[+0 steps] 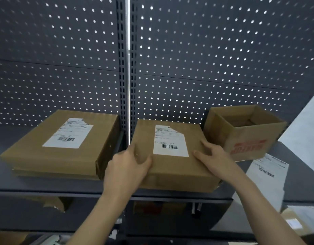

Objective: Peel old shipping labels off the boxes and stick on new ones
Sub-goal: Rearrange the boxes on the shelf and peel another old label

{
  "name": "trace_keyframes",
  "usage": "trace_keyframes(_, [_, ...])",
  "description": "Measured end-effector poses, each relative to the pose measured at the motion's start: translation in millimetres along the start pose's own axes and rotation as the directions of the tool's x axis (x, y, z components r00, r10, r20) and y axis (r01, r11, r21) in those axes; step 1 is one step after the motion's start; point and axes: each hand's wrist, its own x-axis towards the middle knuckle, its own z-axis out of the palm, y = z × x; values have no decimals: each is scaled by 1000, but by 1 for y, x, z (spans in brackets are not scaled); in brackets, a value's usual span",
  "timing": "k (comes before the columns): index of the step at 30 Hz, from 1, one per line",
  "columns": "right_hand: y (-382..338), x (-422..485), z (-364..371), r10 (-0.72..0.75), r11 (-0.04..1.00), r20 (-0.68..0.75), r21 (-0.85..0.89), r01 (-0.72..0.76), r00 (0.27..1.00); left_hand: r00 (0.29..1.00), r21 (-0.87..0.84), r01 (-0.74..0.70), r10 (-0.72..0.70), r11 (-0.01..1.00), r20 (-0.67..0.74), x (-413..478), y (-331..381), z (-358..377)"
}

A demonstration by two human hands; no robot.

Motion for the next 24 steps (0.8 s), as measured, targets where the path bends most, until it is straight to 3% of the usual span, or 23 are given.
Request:
trace_keyframes(6, [12, 12, 8, -48, 999, 24, -9, 48, 999, 999, 23, 37, -37, 999, 6, -8, 0, 14])
trace_keyframes(10, [13, 14, 2, -83, 996, 64, -21, 84, 995, 995, 129, 71, -80, 989, 65, -5, 3, 9])
trace_keyframes(13, [6, 20, -10, -199, 980, -82, -30, 197, 977, 997, 281, 70, -77, 957, 15, 9, 14, -6])
trace_keyframes(16, [-6, 36, -15, -320, 947, -171, -76, 311, 932, 997, 285, 47, -27, 957, -73, 40, 23, -9])
trace_keyframes(24, [-9, 92, 14, -406, 869, -84, -344, 356, 910, 979, 338, -150, 92, 929, 183, 100, 12, 50])
